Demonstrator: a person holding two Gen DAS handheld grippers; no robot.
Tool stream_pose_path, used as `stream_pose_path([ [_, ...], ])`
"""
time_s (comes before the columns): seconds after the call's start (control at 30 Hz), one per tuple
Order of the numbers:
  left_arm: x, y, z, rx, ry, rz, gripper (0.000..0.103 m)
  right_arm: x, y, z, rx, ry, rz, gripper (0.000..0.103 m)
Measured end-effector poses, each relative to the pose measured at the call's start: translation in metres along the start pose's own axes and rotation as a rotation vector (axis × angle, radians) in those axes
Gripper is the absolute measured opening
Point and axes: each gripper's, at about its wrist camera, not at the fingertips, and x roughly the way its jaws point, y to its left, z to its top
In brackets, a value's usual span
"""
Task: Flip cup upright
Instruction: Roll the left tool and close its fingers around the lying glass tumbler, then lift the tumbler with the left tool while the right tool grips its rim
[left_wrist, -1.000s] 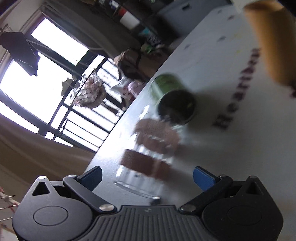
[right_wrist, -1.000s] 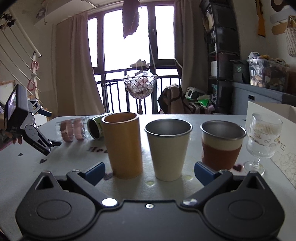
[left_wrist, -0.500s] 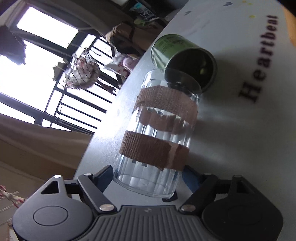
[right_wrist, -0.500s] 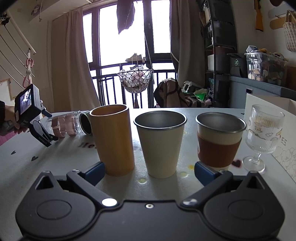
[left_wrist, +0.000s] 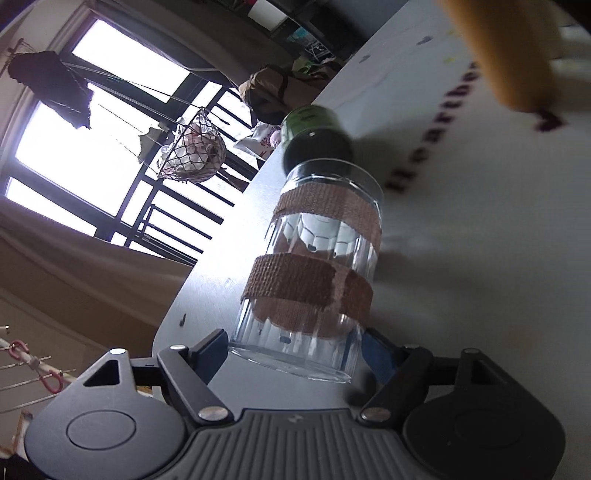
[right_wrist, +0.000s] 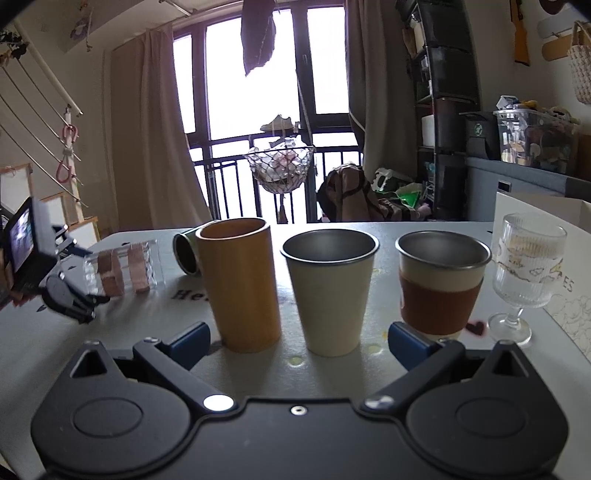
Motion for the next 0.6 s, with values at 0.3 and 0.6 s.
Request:
stream_pose_path([
  [0.3,-0.081,-0.041,-0.021,-0.023,-0.025,-0.068,0.079,-0.003,0.011,0.003,0.068,0.029,0.123,0.103],
  [0.6,-0.125,-0.067,-0.027,-0.126,-0.067,-0.145,0.079,0.047,0.028,0.001,0.380,0.302,0.443,0.103],
])
